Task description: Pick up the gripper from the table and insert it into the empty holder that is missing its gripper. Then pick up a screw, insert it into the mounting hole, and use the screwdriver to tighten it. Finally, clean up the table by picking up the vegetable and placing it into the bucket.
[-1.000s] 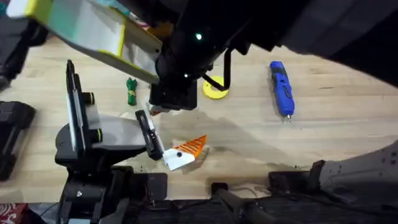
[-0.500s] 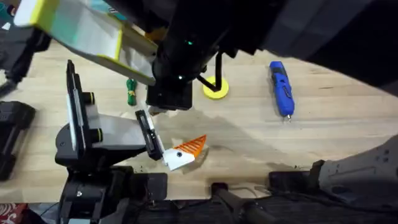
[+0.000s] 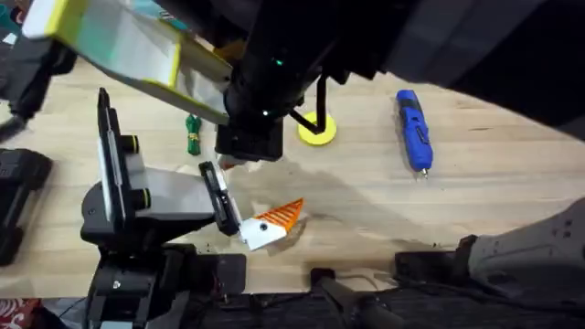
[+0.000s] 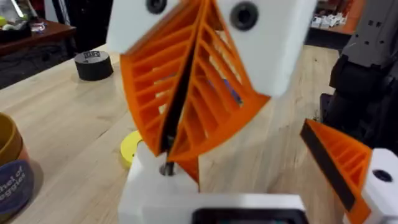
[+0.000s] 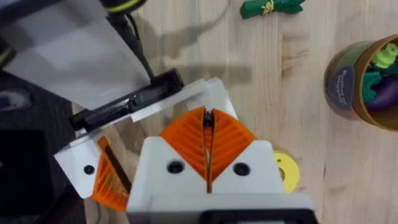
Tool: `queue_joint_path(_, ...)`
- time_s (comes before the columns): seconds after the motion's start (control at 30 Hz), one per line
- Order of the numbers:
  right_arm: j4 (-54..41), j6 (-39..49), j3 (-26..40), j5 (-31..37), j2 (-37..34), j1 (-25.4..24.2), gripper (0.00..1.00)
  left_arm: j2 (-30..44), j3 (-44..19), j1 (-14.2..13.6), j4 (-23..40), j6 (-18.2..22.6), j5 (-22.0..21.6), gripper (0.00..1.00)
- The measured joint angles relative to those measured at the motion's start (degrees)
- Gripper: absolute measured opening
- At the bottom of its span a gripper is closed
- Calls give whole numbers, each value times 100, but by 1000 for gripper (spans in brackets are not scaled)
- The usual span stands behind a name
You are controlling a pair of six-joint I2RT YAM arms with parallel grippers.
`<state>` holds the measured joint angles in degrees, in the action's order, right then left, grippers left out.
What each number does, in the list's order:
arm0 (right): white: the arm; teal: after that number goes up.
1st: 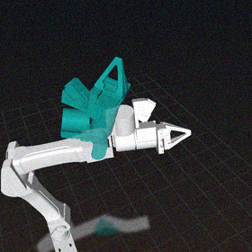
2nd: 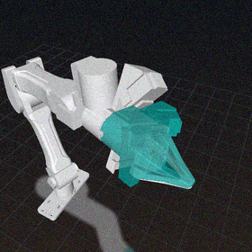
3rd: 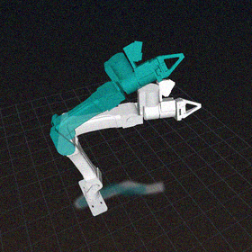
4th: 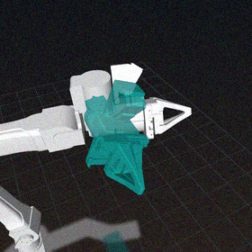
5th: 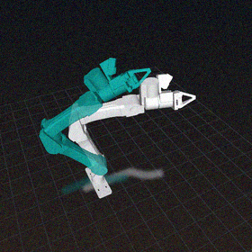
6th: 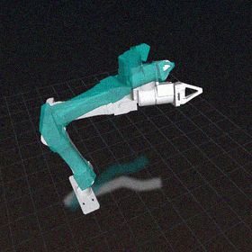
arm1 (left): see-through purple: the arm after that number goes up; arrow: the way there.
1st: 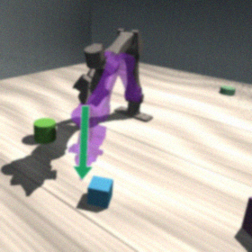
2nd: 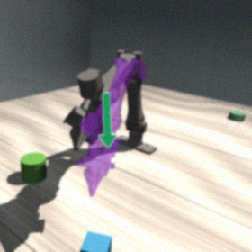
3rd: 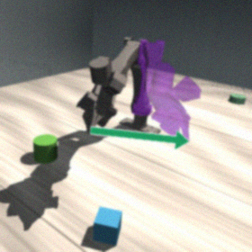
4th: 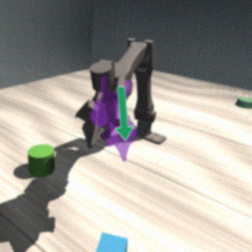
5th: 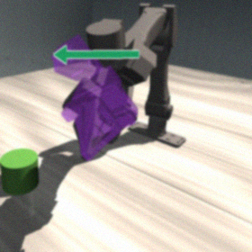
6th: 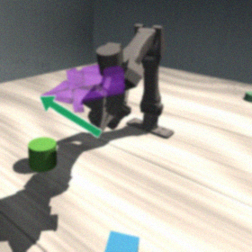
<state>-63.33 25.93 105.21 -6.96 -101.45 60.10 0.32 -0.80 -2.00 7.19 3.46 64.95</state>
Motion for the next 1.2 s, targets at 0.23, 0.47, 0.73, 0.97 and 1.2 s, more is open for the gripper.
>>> queue_joint_path(0.23, 42, 0, 0, 2, 2, 0, 6, 0, 0, 0, -1, 15, 0, 986)
queue_joint_path(0.47, 57, -4, -4, 2, 179, 0, 6, 0, 0, 0, -1, 17, 0, 985)
queue_joint_path(0.73, 54, -17, -4, 2, 389, 0, 6, 0, 0, 0, -1, 17, 0, 985)
queue_joint_path(0.97, 36, -48, -4, 2, 389, -2, 6, 0, 0, 0, -1, 17, 0, 986)
queue_joint_path(1.2, -6, -63, -4, 2, 389, -95, 6, 0, 0, 0, -1, 17, 0, 986)
